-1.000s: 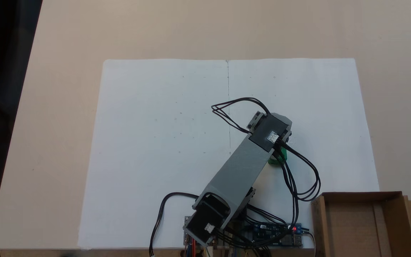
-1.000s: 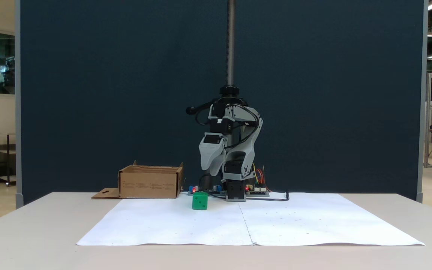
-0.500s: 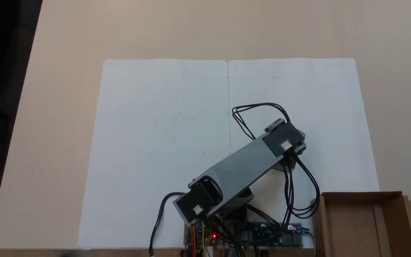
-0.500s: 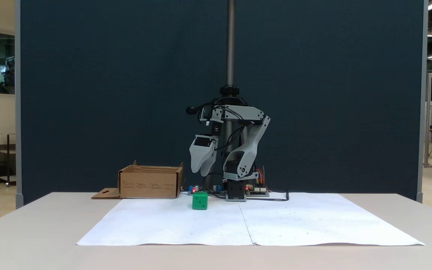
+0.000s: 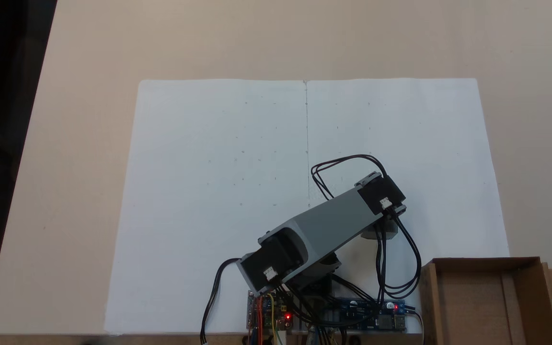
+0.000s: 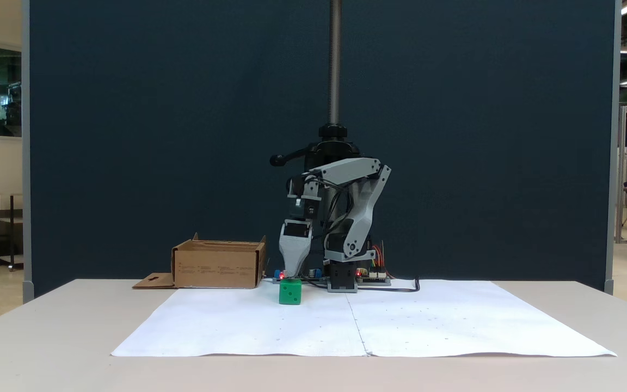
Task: Grasp a green dice and put it in the bin.
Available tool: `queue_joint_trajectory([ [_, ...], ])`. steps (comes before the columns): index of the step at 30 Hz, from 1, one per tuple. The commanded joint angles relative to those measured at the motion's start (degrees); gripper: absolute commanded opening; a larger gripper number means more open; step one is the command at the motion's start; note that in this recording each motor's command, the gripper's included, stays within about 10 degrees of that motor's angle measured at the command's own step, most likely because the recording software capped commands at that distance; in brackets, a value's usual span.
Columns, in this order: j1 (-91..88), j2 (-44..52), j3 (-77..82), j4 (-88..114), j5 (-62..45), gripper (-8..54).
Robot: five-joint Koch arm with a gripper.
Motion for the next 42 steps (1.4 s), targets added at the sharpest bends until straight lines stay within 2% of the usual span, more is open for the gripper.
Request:
queue_joint_trajectory([
  [1, 0.88, 0.26, -0.97, -3.25, -6.06, 43.7],
  [36, -9.49, -5.71, -0.09, -7.47, -5.19, 43.2],
  [42, -10.11, -7.38, -0.18, -9.49, 0.53, 42.9],
])
